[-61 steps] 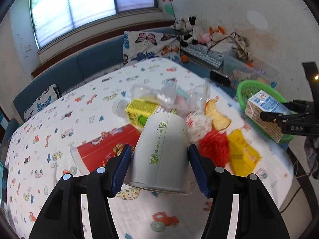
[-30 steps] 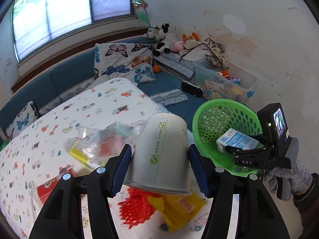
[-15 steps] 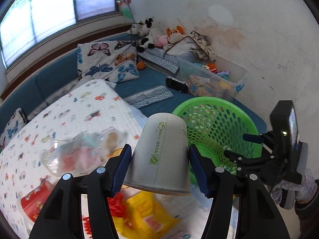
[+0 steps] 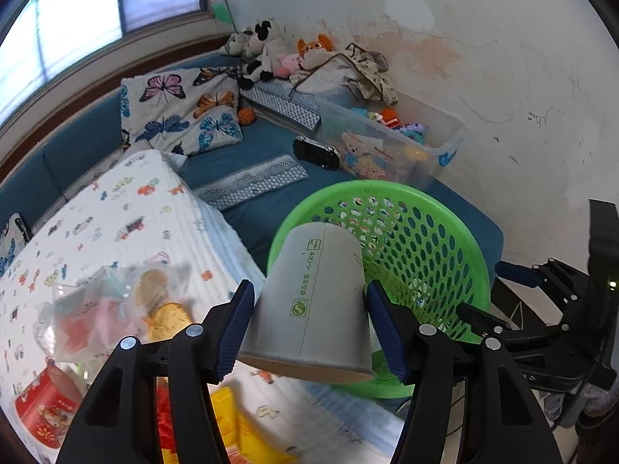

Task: Collect trash
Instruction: 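Carry both items over the green basket and open both tools to drop them, then move the left tool back to the bed and grasp the red mesh net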

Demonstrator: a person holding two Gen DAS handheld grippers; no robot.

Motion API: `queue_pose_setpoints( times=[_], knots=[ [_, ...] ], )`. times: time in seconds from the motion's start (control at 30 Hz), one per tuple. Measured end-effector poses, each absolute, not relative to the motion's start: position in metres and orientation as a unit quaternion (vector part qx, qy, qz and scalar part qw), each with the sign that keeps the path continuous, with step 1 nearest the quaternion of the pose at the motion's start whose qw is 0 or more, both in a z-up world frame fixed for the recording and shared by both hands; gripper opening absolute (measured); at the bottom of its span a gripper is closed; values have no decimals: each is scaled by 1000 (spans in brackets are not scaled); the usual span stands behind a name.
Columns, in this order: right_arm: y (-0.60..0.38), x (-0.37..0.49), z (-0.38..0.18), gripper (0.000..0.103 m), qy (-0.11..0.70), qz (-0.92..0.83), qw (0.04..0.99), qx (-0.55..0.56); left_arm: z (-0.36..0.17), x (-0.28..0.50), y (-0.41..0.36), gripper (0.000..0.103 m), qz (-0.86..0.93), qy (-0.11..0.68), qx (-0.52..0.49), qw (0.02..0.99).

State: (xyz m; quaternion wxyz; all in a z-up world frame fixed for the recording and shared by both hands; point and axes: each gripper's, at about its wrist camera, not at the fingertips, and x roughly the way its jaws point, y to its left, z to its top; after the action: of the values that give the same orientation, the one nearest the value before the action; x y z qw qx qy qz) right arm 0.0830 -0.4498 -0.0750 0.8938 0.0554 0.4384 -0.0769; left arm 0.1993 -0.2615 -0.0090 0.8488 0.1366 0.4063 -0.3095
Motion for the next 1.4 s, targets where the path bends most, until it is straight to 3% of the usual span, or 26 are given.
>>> queue_pose_setpoints(
  times=[0.13, 0.23, 0.5, 1.0, 1.4],
  knots=[
    [-454, 78, -75, 75, 438, -80, 893, 63, -16, 201, -270, 58, -312, 415, 136, 844],
    [-455, 74, -73, 75, 436, -80, 894, 67, -17, 199, -270, 68, -313, 416, 134, 843],
    [-446, 67, -66, 76, 428, -71, 899, 66, -10, 192, -253, 68, -307, 409, 129, 849],
    [-382, 63, -46, 76, 405, -7, 913, 41, 12, 175, -150, 68, -240, 390, 95, 884],
    [-299, 77, -54, 76, 417, 84, 905, 29, -6, 170, -72, 68, -192, 406, 50, 892]
  ],
)
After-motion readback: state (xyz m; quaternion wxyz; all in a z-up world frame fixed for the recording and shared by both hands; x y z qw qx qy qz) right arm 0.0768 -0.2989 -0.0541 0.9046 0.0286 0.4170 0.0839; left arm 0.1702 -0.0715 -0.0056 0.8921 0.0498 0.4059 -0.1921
